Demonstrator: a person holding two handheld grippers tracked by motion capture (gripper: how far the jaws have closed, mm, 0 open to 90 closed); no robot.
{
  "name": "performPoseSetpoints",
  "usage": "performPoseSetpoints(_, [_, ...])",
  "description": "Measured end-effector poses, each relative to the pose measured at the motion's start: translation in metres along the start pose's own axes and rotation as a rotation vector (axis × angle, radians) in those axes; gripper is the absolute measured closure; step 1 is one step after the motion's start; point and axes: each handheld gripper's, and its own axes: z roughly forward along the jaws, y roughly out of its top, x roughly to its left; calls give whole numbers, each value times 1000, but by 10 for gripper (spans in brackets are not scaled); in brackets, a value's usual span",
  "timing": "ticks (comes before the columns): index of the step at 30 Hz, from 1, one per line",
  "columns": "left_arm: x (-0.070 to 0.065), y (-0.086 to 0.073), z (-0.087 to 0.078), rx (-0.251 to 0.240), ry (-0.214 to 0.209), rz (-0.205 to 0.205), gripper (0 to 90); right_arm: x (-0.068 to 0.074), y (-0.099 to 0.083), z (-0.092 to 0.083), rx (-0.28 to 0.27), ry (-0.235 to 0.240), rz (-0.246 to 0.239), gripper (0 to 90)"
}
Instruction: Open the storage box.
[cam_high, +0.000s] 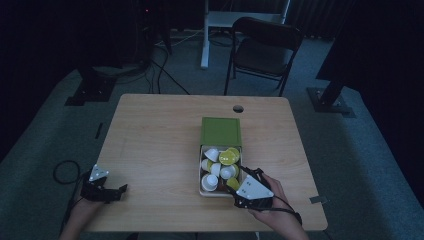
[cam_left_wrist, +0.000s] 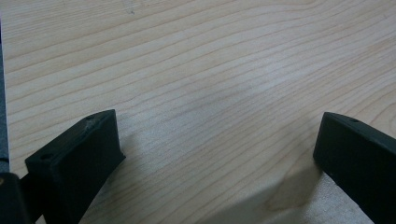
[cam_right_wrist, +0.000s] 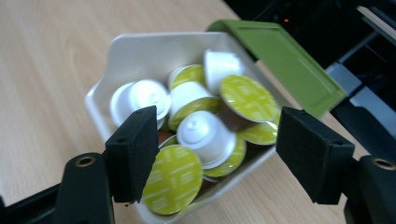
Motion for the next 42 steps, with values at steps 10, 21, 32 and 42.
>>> performPoseSetpoints(10, [0, 0, 0, 0, 0, 1, 7, -31, -14, -8, -59, -96, 190, 241])
performPoseSetpoints(21, [0, 0, 0, 1, 0, 1, 7, -52, -45, -5, -41, -160, 361, 183])
performPoseSetpoints(32, [0, 0, 0, 1, 0, 1, 7, -67, -78, -1, -12, -217, 510, 160])
performPoseSetpoints(42, [0, 0, 0, 1, 0, 1, 7, -73, -114, 7, 112, -255, 583, 148])
